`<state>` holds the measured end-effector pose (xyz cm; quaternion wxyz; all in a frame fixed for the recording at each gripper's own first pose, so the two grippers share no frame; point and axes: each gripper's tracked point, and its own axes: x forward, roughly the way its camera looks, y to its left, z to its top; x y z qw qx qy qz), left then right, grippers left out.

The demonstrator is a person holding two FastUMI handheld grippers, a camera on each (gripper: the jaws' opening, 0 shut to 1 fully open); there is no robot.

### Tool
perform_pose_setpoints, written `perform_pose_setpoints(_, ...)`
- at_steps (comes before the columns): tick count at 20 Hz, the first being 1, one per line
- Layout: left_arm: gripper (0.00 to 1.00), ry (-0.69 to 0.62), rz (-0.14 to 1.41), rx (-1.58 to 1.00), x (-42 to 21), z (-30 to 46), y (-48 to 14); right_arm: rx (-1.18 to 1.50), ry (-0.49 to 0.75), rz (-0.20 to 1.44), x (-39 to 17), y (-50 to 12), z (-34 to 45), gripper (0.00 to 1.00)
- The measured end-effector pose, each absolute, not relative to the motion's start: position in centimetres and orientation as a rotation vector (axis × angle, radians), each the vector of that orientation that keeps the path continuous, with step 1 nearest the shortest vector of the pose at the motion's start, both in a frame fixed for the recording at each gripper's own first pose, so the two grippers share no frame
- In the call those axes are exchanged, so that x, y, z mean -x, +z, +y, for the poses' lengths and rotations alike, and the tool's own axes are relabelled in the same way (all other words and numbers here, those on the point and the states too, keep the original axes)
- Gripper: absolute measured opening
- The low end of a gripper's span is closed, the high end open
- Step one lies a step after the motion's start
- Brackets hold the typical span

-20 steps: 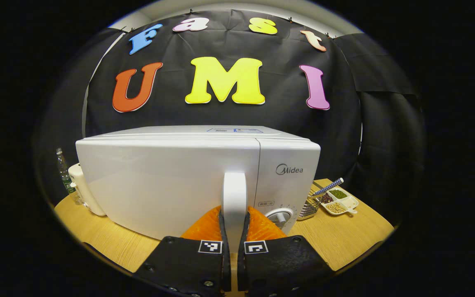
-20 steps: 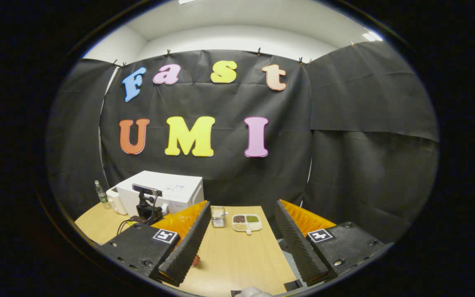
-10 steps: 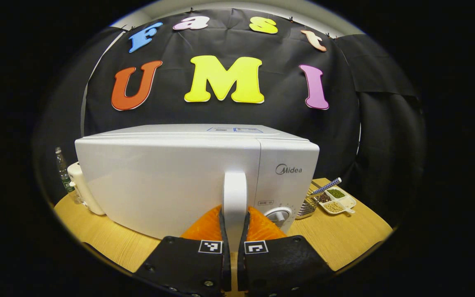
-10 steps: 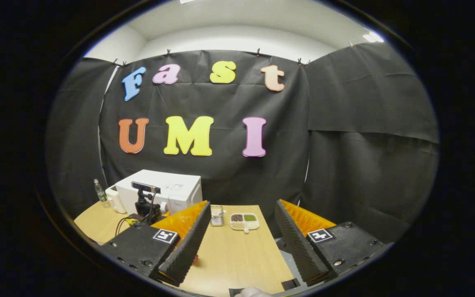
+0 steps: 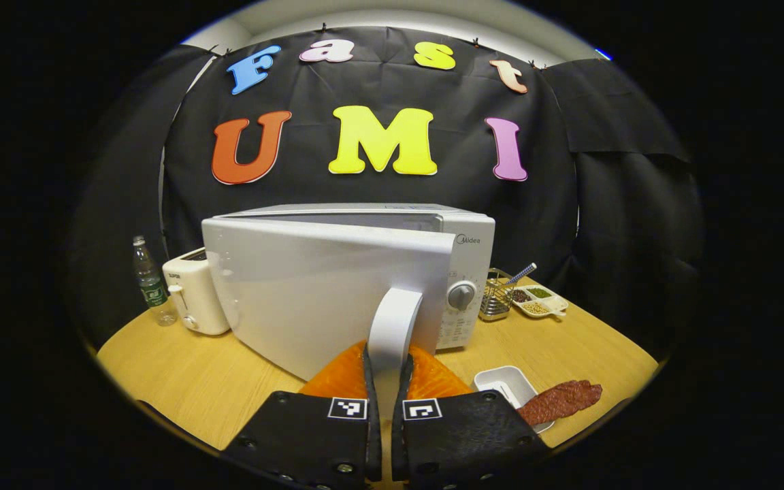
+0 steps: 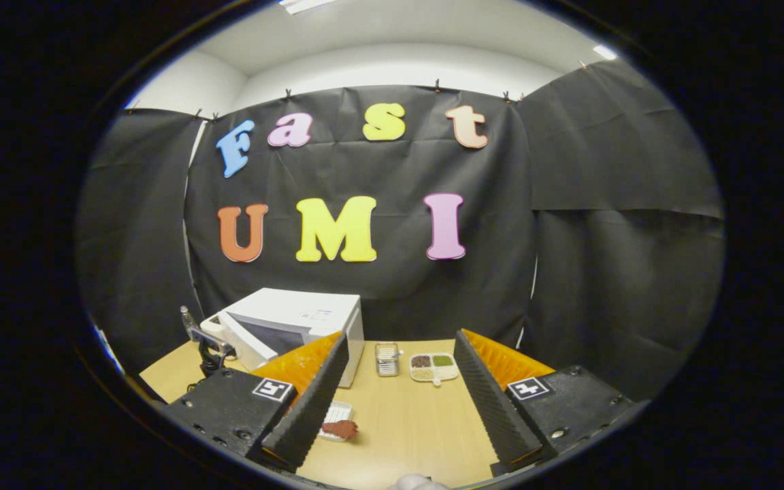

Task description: Open the microwave oven with the left hand, put the food in, and close the microwave oven.

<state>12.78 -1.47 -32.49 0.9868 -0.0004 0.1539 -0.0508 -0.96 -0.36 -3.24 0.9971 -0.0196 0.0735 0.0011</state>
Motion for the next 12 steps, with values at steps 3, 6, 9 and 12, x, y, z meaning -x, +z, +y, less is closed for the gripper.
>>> perform_pose_setpoints(3,0.06,-0.065,0.332,-0.008,-10.6,0.5,-32.2,0.035,0.059,0.148,1.1,-3.3,1.9,0.92)
perform_pose_setpoints(6,0.27,0.003,0.336,-0.042,-9.0,3.3,-32.2,0.019,0.102,0.150,1.5,-3.4,3.5,0.92)
perform_pose_setpoints(9,0.87,0.005,0.331,-0.035,-8.4,5.1,-31.6,0.009,0.117,0.148,1.9,-3.6,4.2,0.99)
perform_pose_setpoints(12,0.88,0.013,0.311,-0.076,-7.8,6.2,-30.8,0.010,0.124,0.157,2.4,-4.0,4.7,0.92)
